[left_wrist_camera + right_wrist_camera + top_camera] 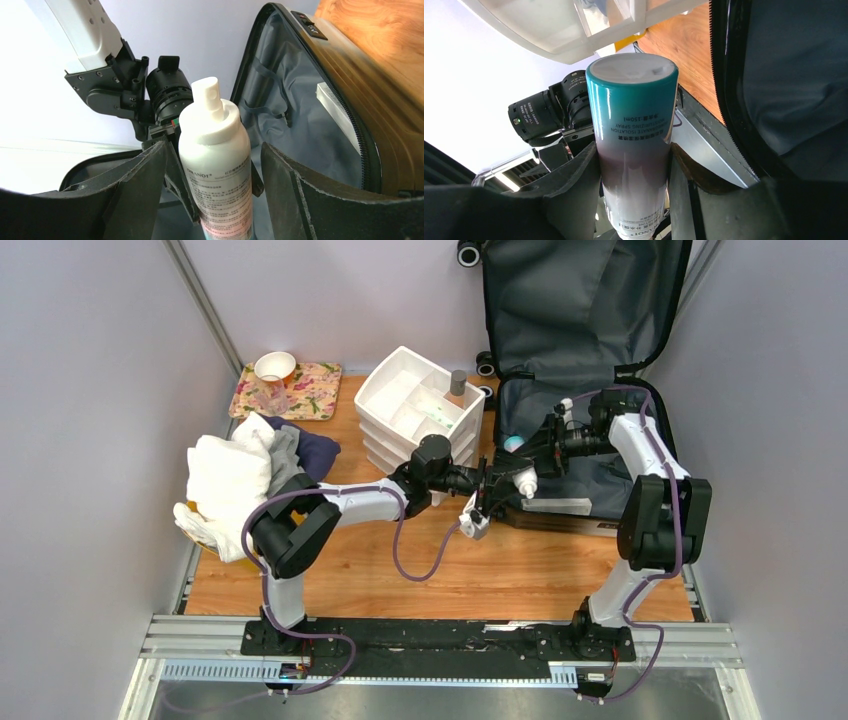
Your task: Open, take out, and arrange the luggage
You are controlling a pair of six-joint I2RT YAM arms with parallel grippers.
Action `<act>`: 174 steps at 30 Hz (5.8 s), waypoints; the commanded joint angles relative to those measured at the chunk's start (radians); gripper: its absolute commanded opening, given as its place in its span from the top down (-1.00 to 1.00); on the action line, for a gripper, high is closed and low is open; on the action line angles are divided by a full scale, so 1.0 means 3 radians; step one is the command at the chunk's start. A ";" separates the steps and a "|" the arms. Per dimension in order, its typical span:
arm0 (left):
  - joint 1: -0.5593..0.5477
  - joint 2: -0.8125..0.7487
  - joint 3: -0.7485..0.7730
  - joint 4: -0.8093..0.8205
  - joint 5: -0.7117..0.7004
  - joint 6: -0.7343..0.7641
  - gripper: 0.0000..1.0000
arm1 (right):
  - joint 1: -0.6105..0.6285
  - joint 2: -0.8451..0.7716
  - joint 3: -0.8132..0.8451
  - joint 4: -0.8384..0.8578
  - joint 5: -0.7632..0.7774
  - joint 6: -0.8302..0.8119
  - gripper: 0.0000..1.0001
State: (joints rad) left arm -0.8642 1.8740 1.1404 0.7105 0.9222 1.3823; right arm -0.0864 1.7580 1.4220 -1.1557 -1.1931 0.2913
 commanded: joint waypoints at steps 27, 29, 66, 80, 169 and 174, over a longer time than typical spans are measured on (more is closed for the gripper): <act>0.0196 -0.0540 0.1280 -0.0372 -0.0997 -0.3458 1.00 | -0.0852 -0.0107 0.1657 0.0435 0.1117 -0.0704 -0.65; 0.0466 -0.0464 0.1776 -0.0841 -0.1294 -0.4194 1.00 | -0.0893 -0.0438 0.1402 0.1053 0.1511 -0.0827 -0.68; 0.1526 -0.0274 0.1583 -0.0615 -0.1228 -0.5533 1.00 | -0.0934 -0.0445 0.0430 0.0882 0.1548 -0.1911 -0.94; 0.1480 -0.0198 0.1118 -0.0083 -0.1213 -0.5252 0.91 | -0.0837 -0.0087 0.0578 -0.0146 0.1671 -0.3439 -0.86; 0.2047 -0.1092 0.1209 -0.1310 -0.1214 -0.5216 -0.57 | -0.0239 -0.0597 0.0834 0.1574 0.0756 -0.1923 1.00; 0.2007 -0.1093 0.1261 -0.1172 -0.0339 -0.5354 -0.49 | -0.0162 -0.1028 0.0425 0.2690 0.0505 -0.1100 1.00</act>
State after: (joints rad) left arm -0.2546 1.5921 1.4693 0.3126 0.5694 -0.1623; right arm -0.1577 1.5684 1.6073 -0.7021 -0.9314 -0.2974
